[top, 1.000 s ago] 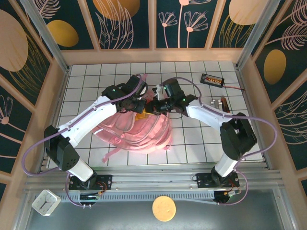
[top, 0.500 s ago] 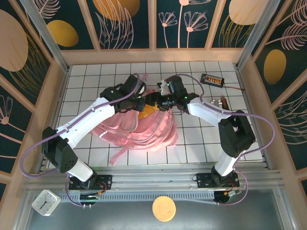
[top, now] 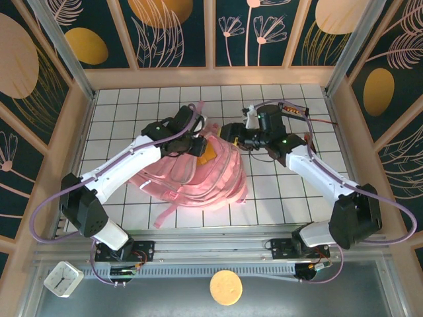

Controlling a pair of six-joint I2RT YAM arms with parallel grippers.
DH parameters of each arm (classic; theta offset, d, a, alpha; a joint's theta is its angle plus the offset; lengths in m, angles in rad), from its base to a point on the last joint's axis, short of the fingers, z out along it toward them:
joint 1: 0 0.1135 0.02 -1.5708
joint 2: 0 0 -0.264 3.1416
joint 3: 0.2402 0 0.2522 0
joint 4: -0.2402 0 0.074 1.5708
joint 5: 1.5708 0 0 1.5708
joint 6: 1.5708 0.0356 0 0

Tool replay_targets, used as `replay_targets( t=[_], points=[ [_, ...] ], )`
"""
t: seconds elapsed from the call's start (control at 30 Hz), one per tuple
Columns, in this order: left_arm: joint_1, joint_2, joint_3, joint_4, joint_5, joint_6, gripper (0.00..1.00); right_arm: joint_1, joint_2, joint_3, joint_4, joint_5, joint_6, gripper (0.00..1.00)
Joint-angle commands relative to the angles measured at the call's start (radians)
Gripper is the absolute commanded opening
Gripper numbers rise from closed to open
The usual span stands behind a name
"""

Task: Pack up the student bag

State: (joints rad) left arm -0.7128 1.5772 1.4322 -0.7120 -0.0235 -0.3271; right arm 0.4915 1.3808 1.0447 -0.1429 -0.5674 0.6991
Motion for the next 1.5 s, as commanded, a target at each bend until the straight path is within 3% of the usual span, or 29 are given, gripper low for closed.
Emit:
replay_targets(
  t=[0.0,0.07,0.1,0.33,0.43,0.6,0.83,0.97,1.07,1.47],
  points=[
    [-0.002,-0.012,0.012,0.062,0.027,-0.021,0.8,-0.008,-0.018,-0.022,-0.04,0.036,0.009,0.61],
    [0.004,-0.057,-0.008,0.059,0.006,-0.055,0.94,-0.005,-0.025,-0.004,-0.076,0.057,-0.009,0.63],
    [0.012,-0.082,-0.024,0.057,0.005,-0.08,0.96,-0.005,-0.029,-0.001,-0.094,0.065,-0.015,0.63],
    [0.112,-0.409,-0.334,0.078,0.048,-0.481,0.99,0.065,-0.002,0.055,-0.305,0.18,-0.069,0.63],
    [0.153,-0.549,-0.51,0.136,0.097,-0.575,0.99,0.118,0.025,0.08,-0.344,0.221,-0.08,0.64],
    [0.167,-0.6,-0.653,0.219,0.134,-0.614,0.99,0.149,0.096,0.125,-0.382,0.301,-0.066,0.63],
    [0.176,-0.635,-0.72,0.193,0.112,-0.624,0.99,0.21,0.271,0.273,-0.504,0.489,-0.13,0.7],
    [0.191,-0.67,-0.747,0.174,0.105,-0.631,0.99,0.213,0.342,0.288,-0.516,0.528,-0.153,0.59],
    [0.197,-0.691,-0.767,0.177,0.108,-0.641,0.99,0.21,0.359,0.299,-0.465,0.531,-0.184,0.52],
    [0.229,-0.717,-0.901,0.316,0.161,-0.724,0.99,0.088,0.517,0.504,-0.394,0.436,-0.248,0.53]
  ],
)
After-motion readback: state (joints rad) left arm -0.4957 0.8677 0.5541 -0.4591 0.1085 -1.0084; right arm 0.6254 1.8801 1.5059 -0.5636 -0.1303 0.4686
